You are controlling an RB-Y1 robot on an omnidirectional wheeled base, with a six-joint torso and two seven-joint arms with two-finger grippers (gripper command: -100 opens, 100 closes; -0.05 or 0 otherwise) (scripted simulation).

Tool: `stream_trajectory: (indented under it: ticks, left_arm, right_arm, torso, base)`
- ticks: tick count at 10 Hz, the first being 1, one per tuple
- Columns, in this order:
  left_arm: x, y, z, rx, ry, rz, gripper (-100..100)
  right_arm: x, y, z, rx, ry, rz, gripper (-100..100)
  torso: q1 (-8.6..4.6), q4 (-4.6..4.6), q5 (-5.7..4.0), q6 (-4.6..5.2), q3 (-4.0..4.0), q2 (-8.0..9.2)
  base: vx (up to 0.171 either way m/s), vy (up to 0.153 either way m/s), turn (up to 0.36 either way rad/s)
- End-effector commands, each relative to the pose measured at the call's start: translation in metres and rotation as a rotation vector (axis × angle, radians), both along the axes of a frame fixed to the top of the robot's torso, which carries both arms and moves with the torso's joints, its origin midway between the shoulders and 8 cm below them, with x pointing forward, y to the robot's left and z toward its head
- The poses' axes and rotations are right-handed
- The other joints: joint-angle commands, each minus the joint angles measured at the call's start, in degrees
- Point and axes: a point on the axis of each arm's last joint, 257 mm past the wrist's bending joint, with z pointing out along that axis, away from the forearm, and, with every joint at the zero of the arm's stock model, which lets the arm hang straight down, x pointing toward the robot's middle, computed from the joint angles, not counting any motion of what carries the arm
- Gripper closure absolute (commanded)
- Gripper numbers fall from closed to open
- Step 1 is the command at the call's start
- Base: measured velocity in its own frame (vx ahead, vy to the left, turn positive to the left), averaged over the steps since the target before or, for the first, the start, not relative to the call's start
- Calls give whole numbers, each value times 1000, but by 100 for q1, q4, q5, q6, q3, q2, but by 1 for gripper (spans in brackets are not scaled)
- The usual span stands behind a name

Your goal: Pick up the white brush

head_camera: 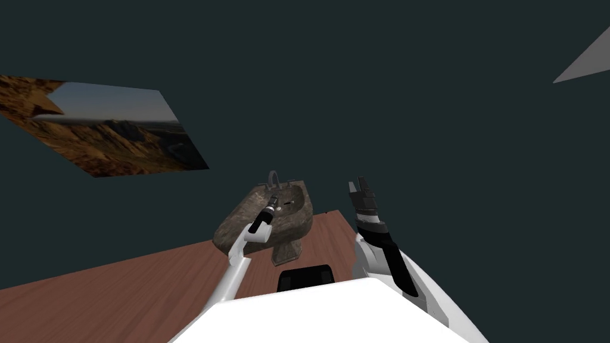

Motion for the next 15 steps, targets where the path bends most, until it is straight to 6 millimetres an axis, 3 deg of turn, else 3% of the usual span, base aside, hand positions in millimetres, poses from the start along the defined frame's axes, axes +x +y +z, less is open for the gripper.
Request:
stream_trajectory:
  ticks: [1,2,9,11,15]
  left_arm:
    - [9,-2,-17,29,59,1,-100]
    - [9,-2,-17,29,60,1,-100]
    - [39,-6,-75,154,280,-1,-100]
    - [39,-3,-98,183,356,3,-100]
    - [47,1,-123,260,480,4,-100]
  right_arm:
    - [0,0,0,0,0,0,0]
    - [0,0,0,0,0,0,0]
    - [0,0,0,0,0,0,0]
    - [0,0,0,0,0,0,0]
    - [0,0,0,0,0,0,0]
  torso:
    - [0,0,0,0,0,0]
    - [-2,0,0,1,-1,-1]
    - [1,0,0,0,0,0]
    - [-1,-1,0,-1,0,0]
    - [-1,0,0,-1,0,0]
  base:
    - [9,-38,-35]
    - [6,-30,-21]
    - [8,-43,-34]
    - [5,-41,-21]
    - [10,-45,-36]
